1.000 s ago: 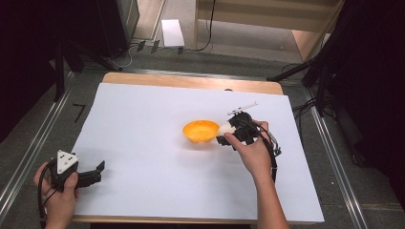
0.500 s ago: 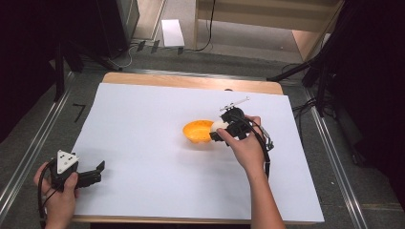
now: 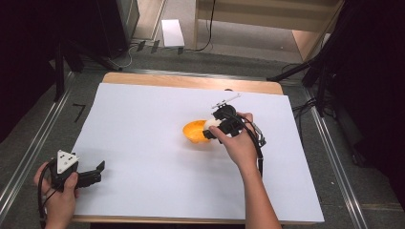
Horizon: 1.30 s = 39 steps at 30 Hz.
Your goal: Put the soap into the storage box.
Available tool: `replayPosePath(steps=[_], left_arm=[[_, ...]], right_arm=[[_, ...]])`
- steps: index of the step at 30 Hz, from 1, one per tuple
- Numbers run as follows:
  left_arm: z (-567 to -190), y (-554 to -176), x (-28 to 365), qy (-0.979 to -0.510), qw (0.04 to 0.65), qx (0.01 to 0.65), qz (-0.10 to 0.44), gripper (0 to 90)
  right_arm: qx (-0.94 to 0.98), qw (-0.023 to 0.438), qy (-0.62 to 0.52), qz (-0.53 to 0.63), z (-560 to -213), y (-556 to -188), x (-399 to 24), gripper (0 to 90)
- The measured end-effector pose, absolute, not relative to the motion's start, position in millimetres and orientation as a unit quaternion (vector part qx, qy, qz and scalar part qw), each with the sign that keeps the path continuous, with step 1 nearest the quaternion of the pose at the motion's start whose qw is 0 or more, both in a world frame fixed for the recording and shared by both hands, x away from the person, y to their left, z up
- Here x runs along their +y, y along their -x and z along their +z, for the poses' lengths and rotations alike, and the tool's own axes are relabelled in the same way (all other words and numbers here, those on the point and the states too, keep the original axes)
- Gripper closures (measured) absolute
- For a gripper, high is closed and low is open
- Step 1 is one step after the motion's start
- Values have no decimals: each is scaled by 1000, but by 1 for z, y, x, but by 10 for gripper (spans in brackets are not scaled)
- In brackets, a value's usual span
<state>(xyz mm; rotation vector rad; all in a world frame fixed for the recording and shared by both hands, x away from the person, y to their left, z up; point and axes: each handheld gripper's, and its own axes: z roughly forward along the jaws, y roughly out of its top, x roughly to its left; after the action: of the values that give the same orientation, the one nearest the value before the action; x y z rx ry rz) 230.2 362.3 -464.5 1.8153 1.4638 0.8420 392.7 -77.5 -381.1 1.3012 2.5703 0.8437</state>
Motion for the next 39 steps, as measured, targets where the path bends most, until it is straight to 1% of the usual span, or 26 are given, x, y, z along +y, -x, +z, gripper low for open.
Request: replayPosePath(steps=[19,26,39], left_arm=[[-465,-231,362,-692,326,559,320,3],[-464,-231,363,-693,324,560,318,3],[-464,-231,363,-693,324,560,318,3]], right_arm=[[857,59,-432,276,-389,-403,-54,245],[856,64,-436,271,-395,-407,-48,244],[857,63,-450,244,-417,-415,-40,243]])
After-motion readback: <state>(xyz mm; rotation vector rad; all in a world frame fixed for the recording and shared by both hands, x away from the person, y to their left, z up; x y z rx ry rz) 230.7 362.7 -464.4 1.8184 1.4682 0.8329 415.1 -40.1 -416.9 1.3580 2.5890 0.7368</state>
